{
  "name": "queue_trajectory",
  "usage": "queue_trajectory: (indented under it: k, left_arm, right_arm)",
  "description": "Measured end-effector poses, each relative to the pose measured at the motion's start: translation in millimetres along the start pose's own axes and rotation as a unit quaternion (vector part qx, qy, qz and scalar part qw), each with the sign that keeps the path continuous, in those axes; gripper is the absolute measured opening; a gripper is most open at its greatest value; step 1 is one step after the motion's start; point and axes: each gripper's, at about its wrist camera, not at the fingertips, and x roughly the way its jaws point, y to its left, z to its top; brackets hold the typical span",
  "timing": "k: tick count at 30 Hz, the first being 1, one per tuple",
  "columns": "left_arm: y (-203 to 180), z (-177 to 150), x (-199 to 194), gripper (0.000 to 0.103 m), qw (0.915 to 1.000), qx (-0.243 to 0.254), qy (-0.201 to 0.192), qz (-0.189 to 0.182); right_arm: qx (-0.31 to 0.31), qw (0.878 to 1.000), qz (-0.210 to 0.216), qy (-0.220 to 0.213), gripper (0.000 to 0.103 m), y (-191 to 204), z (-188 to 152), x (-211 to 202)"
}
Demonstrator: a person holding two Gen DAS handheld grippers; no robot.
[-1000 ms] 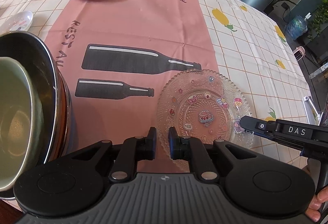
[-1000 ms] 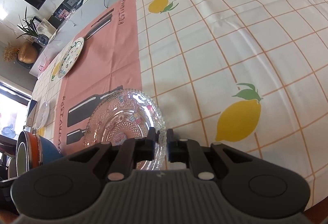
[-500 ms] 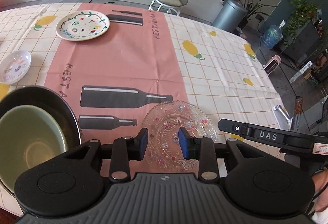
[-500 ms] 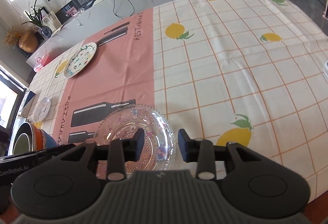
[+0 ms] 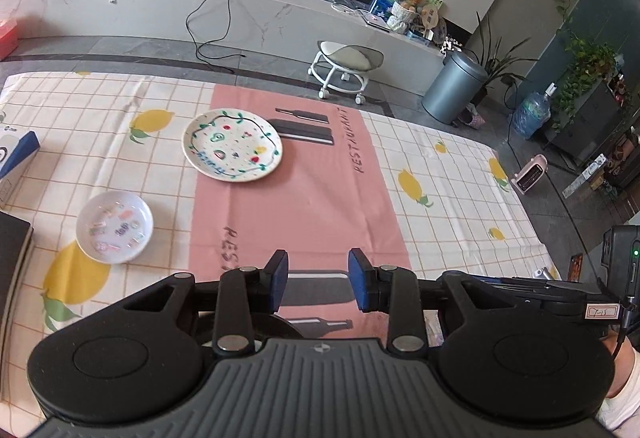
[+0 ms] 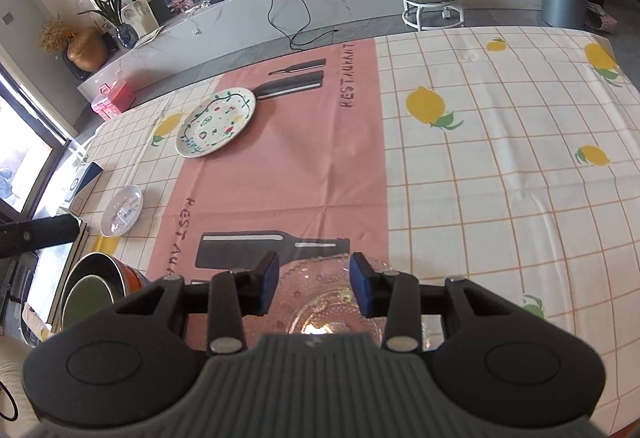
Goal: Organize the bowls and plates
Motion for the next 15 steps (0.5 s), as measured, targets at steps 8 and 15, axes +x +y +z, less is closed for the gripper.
queue_trajectory:
  k: [8, 15]
  left_arm:
    - [58, 43, 20, 0.037, 0.9997, -0.021, 0.009, -0.011]
    - [102, 63, 57, 0.037, 0.9989, -0.038, -0.003, -0.028]
  right_arm:
    - [-0.014, 0.999, 0.032, -0.011, 0.039, 34, 35, 42]
    - [-0.024, 0.998, 0.051, 0.001, 0.039, 49, 64, 95]
